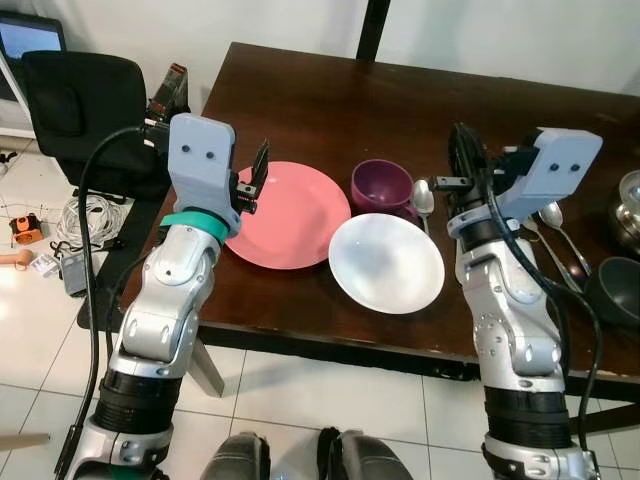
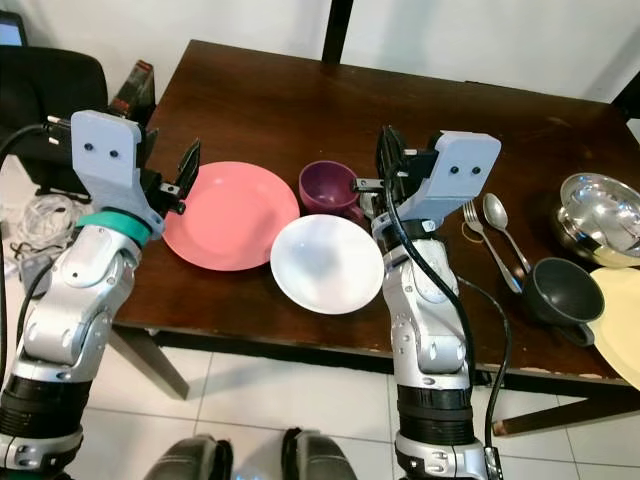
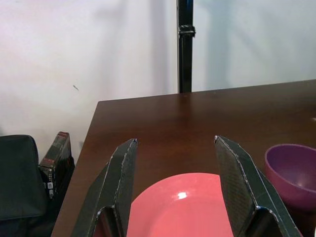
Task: Setting the table
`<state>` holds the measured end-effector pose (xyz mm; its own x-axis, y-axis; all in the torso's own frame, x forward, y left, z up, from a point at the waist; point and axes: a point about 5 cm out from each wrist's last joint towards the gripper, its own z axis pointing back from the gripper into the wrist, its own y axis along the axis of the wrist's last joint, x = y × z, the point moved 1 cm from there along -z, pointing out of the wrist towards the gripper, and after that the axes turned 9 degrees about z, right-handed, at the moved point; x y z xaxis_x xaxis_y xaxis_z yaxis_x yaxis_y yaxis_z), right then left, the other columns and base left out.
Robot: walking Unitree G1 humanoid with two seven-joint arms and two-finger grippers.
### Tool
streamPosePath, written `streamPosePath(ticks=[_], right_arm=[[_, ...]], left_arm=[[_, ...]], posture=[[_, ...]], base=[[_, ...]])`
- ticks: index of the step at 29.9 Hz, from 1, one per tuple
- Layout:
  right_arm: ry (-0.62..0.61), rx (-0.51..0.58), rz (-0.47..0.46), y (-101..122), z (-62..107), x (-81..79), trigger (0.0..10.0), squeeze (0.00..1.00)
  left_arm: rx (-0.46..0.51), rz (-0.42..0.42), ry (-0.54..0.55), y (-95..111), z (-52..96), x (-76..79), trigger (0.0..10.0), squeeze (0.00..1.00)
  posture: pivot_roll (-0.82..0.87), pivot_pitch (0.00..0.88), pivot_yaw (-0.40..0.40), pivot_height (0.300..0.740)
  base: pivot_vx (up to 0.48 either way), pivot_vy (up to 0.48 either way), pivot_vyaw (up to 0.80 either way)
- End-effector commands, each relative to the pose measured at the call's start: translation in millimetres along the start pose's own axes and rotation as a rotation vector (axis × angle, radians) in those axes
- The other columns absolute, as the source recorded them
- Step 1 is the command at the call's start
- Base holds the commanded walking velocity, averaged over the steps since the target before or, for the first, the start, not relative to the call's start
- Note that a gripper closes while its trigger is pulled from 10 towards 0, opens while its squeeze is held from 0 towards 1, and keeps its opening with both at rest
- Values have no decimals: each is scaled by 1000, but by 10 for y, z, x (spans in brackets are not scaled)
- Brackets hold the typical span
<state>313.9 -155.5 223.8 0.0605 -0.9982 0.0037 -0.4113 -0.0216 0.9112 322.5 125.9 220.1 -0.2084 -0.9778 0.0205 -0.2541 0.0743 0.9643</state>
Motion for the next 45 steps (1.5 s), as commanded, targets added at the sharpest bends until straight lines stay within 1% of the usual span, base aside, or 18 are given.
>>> streamPosePath(ticks=[1, 5, 10, 13, 20, 29, 45], right_arm=[[-22, -17, 10, -53, 35, 43, 10000, 0], [-23, -14, 14, -46, 32, 46, 10000, 0], [-7, -22, 7, -63, 18, 26, 10000, 0], [-5, -24, 5, -69, 13, 19, 10000, 0], [6, -17, 3, -56, -31, -6, 10000, 0], [5, -21, 4, -66, -12, -11, 10000, 0], [11, -18, 8, -70, -34, -11, 10000, 0]], left_arm=[[-2, -14, -4, -9, -13, -7, 10000, 0], [6, -18, 0, 4, -16, -28, 10000, 0], [0, -5, 20, -27, 39, -13, 10000, 0], [-1, -2, 25, -36, 43, -13, 10000, 0], [21, -2, 23, -2, -8, -8, 10000, 0], [26, 5, 15, 6, -13, 7, 10000, 0], [27, 8, 10, -5, -28, 24, 10000, 0]], posture=[[32, 37, 22, 740], [37, 46, 18, 740], [66, 55, 4, 740], [66, 55, 4, 740], [70, 54, 0, 740], [67, 50, 1, 740], [58, 42, -1, 740]], base=[[0, 0, 0], [0, 0, 0], [0, 0, 0], [0, 0, 0], [0, 0, 0], [0, 0, 0], [0, 0, 0]])
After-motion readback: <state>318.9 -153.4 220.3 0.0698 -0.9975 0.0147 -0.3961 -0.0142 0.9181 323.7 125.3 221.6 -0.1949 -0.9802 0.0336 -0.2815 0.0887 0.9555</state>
